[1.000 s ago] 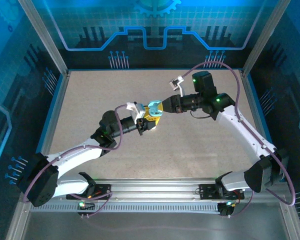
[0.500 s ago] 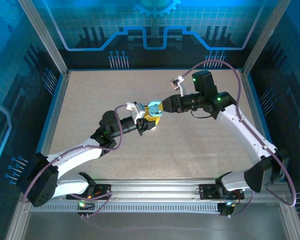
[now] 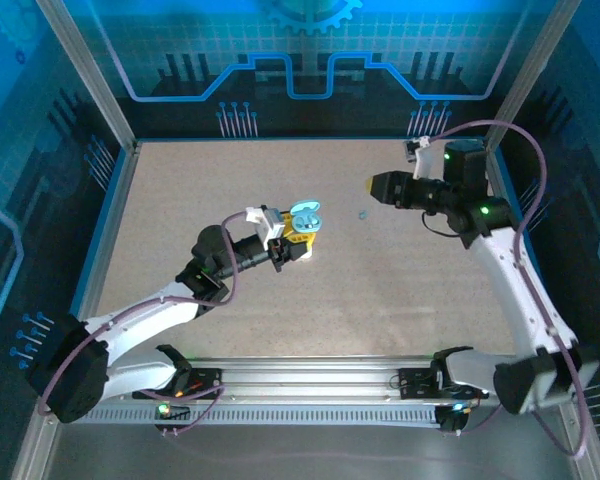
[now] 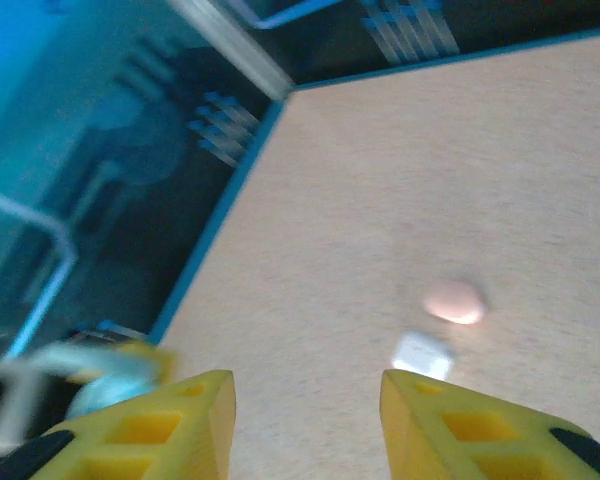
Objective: Insert wireless bluetooth earbuds into charging case
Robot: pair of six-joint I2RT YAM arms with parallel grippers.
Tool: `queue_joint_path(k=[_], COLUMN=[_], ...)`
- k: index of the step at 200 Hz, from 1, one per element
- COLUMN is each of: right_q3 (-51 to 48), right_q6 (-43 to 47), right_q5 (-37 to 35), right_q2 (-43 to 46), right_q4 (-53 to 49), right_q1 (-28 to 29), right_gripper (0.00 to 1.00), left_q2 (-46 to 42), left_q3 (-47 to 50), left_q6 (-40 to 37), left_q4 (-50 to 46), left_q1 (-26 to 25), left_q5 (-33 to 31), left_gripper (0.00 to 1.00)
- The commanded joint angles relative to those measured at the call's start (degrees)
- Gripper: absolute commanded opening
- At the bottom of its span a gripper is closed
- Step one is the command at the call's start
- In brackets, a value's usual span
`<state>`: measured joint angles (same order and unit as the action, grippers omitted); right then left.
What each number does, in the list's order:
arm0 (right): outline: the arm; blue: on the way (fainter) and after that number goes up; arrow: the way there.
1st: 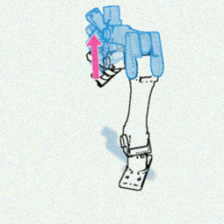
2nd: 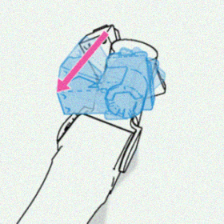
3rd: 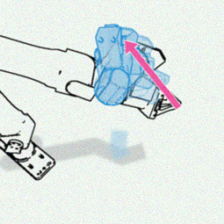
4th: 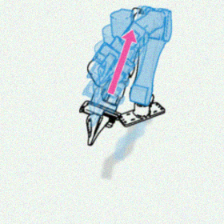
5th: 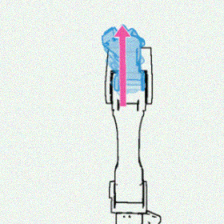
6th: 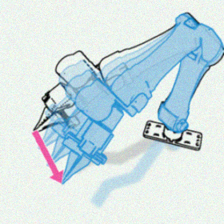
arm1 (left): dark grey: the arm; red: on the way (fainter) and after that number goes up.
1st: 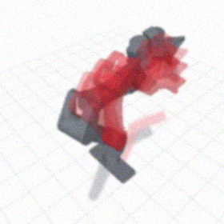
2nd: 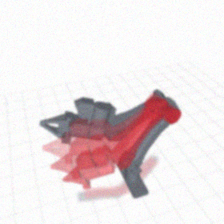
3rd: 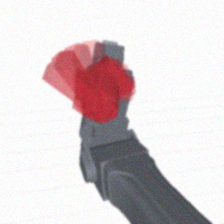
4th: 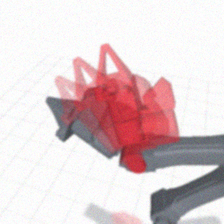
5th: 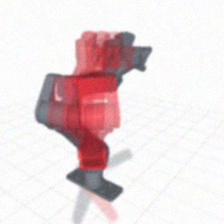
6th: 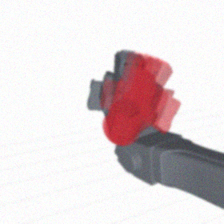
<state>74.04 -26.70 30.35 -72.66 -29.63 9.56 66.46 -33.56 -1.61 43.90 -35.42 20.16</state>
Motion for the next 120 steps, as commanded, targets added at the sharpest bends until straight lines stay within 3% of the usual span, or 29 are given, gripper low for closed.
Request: queue_joint_path(k=[1,63,120], right_q3=[1.7,22.8,33.7], right_q6=[3.4,7.9,6.4], right_q5=[-8.7,-20.1,-25.7], right_q2=[-11.9,-45.3,-56.7], right_q4=[-6.8,-19.6,-24.4], right_q1=[-1.3,-0.4,2.8], right_gripper=[0.41,0.38,0.42], left_q2=[-2.1,-5.6,-7.5], left_q3=[0.6,1.6,2.1], left_q6=[-0.1,0.2,-0.4], left_q4=[1.1,-1.2,-2.6], left_q1=[-0.4,-0.6,-0.7], left_q5=[-0.6,-0.9,-1.8], left_gripper=[0.36,0.36,0.36])
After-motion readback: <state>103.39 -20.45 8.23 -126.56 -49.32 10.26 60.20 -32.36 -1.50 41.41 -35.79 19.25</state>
